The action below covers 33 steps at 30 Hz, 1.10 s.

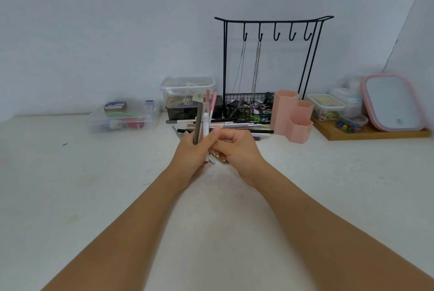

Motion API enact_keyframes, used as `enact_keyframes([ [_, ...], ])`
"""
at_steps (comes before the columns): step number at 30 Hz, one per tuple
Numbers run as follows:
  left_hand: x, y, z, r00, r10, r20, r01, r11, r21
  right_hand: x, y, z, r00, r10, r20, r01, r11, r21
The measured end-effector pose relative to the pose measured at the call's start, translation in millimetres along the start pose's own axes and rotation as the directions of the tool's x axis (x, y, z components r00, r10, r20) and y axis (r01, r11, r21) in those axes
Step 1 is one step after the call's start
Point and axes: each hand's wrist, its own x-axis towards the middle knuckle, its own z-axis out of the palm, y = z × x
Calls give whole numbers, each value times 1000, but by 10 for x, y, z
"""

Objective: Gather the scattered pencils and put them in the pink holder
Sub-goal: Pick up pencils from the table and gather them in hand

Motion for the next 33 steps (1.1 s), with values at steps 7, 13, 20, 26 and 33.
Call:
enact_keyframes([
  [7, 52, -20, -17, 991, -106, -84, 103, 994, -40, -20, -30, 63, 999, 4, 47, -1, 997, -80],
  [13, 180, -23, -192, 964, -115, -241, 101, 993, -68, 113, -20, -265, 951, -169, -258, 1, 839, -544],
  [20, 211, -87, -283, 962, -164, -220, 126, 976, -176, 137, 142, -519, 968, -38, -249, -180, 590, -787],
  [26, 196, -82, -257, 972, -151, -182, 116, 975, -191, 183, 166, -484, 962, -25, -271, -210, 566, -797],
  [33, 192, -46, -253, 951, -238, -198, 194, 956, -220, 148, 42, -404, 955, -32, -296, -133, 844, -520],
])
